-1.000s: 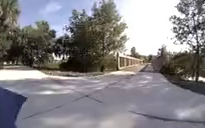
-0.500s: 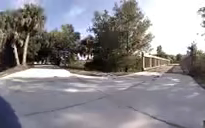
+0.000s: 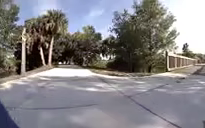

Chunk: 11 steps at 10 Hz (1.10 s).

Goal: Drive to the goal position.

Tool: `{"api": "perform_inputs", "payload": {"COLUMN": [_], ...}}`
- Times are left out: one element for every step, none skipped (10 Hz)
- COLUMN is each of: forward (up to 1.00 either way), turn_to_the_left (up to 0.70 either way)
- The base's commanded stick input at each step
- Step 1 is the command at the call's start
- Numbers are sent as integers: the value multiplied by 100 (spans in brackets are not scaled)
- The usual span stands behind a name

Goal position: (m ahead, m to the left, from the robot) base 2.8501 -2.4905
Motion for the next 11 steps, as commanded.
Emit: {"api": "perform_inputs", "payload": {"forward": [0,0,65,100,100,100,100,100,100,100,100], "turn_to_the_left": [45,45,33,12,0,0,0,0,0,0,0]}}
